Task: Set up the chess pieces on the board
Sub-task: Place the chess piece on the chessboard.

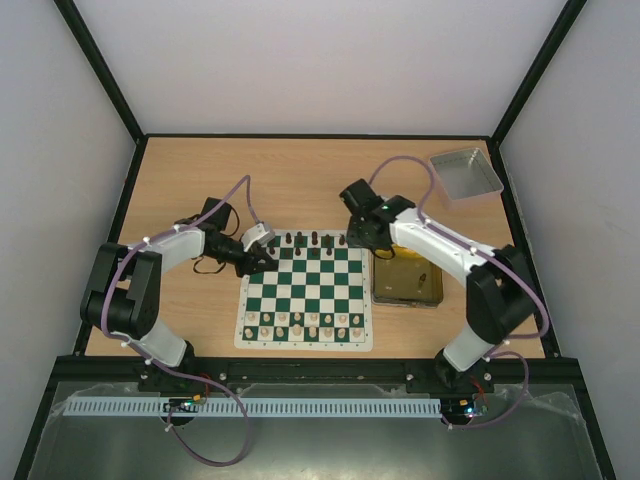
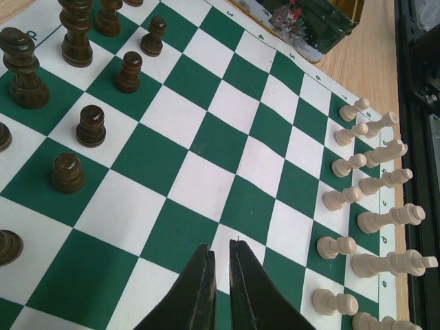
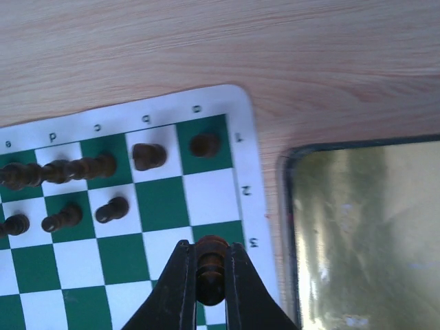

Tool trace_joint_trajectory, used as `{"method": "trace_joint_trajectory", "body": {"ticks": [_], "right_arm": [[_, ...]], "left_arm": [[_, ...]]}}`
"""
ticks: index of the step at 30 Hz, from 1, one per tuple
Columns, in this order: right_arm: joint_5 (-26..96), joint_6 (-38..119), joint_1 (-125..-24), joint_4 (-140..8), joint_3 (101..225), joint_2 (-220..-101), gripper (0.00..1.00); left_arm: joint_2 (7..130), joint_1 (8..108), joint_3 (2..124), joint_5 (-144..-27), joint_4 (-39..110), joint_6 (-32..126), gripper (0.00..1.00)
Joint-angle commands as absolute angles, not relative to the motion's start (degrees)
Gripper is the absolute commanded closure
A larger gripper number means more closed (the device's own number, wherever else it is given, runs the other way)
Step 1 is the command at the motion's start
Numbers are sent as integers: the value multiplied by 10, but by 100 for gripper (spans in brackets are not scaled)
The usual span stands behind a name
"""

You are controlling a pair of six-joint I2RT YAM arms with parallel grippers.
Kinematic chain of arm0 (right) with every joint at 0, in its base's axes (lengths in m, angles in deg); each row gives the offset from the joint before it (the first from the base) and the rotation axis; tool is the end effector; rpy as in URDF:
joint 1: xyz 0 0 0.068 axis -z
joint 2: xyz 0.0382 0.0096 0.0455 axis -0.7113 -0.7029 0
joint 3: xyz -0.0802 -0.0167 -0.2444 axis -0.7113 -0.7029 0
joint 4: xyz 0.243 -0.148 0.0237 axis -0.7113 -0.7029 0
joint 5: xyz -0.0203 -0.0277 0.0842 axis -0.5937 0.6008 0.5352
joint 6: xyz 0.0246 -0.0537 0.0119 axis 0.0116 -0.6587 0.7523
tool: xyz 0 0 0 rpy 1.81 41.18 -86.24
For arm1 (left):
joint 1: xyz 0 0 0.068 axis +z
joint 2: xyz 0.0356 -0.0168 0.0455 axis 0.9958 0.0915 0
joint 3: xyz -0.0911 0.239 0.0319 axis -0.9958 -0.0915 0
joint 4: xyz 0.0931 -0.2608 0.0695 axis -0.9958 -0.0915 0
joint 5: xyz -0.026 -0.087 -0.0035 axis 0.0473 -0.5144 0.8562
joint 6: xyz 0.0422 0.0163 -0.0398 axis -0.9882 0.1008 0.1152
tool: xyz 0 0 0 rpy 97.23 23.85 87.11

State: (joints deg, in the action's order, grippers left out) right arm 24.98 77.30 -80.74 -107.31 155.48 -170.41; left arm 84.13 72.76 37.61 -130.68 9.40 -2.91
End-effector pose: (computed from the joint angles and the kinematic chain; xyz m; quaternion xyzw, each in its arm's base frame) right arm 0.2836 0.1997 0.2065 0.0746 0.9725 0.1264 0.1807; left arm 0.2849 -0.0972 0.1217 0.4504 0.7569 -0.3921 0.2654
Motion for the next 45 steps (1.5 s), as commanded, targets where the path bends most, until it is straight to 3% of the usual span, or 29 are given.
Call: {"method": "trace_joint_trajectory", "body": {"ticks": [1, 22, 45], "right_arm": [[235, 756, -836, -1095, 1608, -1765, 98], [290, 733, -844, -1065, 1688, -1909, 98], [273, 734, -844, -1062, 1671, -1928, 98]], "left_arm": [[844, 725, 390, -1321, 85, -44, 91], [844, 724, 389, -1320, 81, -50, 90], [850, 720, 393, -1319, 73, -57, 89]]}}
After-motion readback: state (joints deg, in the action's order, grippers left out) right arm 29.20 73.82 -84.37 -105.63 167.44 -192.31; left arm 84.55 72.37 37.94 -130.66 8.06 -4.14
